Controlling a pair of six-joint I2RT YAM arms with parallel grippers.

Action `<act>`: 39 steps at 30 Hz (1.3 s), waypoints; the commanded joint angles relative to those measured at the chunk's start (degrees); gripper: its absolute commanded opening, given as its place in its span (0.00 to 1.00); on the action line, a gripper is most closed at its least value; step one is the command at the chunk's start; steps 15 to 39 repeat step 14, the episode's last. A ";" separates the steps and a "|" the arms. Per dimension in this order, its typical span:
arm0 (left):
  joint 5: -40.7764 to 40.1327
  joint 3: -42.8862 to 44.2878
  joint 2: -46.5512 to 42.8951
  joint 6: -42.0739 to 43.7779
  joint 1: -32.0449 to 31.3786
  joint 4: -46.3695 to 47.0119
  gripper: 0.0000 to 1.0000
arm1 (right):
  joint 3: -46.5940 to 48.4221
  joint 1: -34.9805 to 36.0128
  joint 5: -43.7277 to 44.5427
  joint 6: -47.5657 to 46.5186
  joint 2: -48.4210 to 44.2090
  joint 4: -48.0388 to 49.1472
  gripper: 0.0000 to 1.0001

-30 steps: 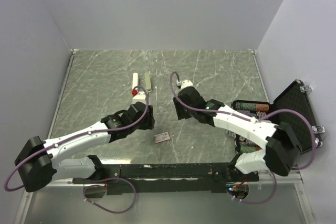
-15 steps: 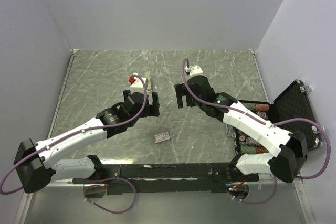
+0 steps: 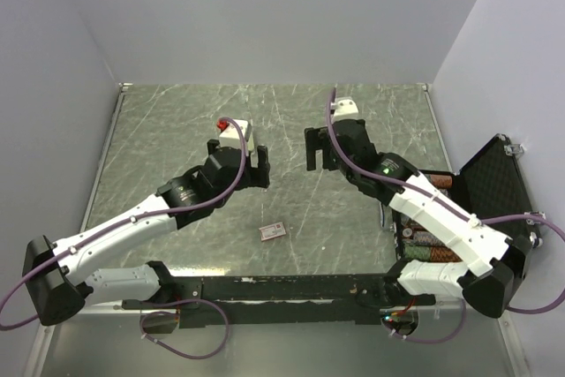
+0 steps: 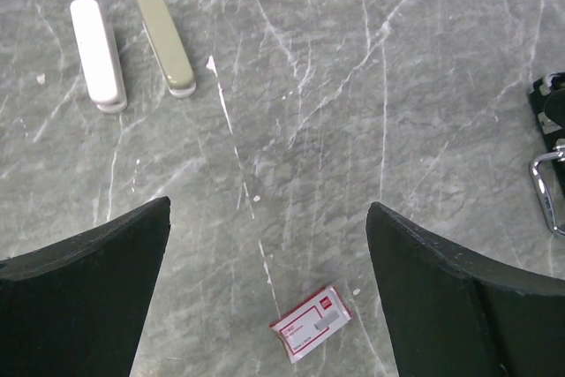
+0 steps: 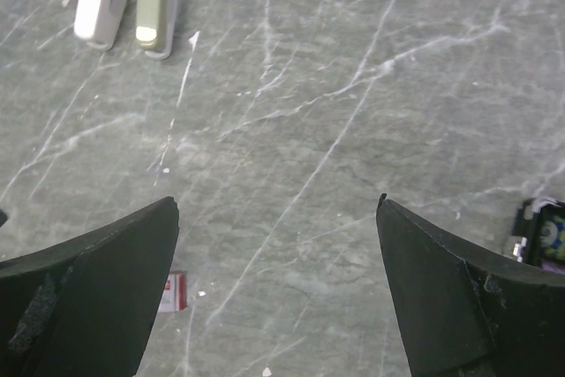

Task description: Unload the staples from the stapler

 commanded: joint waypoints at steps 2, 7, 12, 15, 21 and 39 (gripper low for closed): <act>-0.54 3.42 -1.08 2.41 0.04 2.46 0.97 | 2.87 -0.36 4.59 0.12 -3.08 -1.13 1.00; -0.71 3.60 -2.04 3.11 0.04 2.64 0.97 | 3.57 -0.27 4.68 -0.76 -4.23 -0.07 1.00; -2.20 3.69 -3.71 4.69 0.04 2.82 0.97 | 4.09 -0.27 -0.70 -4.98 -5.02 1.43 1.00; -2.82 3.51 -4.24 5.05 -0.04 2.73 0.97 | 4.89 -0.01 2.99 -3.84 -3.88 0.55 1.00; -2.82 3.51 -4.24 5.05 -0.04 2.73 0.97 | 4.89 -0.01 2.99 -3.84 -3.88 0.55 1.00; -2.82 3.51 -4.24 5.05 -0.04 2.73 0.97 | 4.89 -0.01 2.99 -3.84 -3.88 0.55 1.00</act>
